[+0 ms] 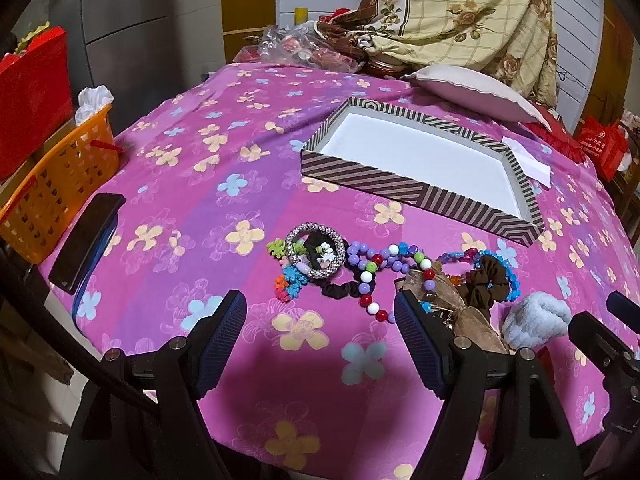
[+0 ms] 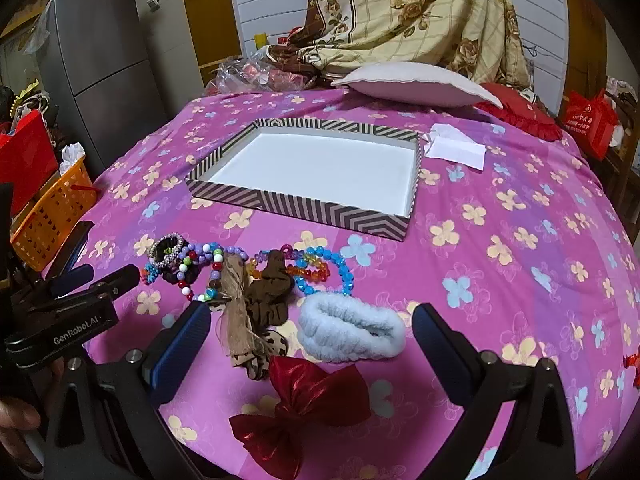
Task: Organize jewelry
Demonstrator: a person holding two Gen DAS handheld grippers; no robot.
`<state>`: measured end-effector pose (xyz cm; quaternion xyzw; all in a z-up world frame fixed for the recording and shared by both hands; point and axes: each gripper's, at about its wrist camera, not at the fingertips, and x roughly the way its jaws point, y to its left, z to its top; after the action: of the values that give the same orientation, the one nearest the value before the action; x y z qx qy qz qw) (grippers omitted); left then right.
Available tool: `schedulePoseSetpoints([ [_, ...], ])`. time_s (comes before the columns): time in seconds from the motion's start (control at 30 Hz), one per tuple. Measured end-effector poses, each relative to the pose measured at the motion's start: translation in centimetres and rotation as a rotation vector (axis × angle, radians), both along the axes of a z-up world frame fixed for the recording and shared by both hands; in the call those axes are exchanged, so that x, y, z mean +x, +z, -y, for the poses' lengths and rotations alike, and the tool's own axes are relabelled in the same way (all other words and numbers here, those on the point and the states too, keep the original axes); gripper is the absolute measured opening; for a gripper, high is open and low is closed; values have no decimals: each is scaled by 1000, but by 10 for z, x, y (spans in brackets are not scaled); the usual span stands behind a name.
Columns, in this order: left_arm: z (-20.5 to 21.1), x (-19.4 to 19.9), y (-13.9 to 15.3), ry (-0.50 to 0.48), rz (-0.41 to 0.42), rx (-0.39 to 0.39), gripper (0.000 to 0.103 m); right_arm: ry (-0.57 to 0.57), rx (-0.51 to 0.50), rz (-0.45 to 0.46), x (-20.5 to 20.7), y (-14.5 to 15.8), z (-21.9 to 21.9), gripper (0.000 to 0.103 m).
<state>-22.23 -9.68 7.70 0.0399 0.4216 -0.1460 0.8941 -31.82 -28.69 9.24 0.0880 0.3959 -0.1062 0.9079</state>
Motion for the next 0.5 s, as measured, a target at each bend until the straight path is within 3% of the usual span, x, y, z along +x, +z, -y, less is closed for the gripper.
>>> schedulePoseSetpoints([
  [0.5, -9, 2, 0, 19, -19, -19, 66, -3, 7, 5, -3, -2, 6, 98],
])
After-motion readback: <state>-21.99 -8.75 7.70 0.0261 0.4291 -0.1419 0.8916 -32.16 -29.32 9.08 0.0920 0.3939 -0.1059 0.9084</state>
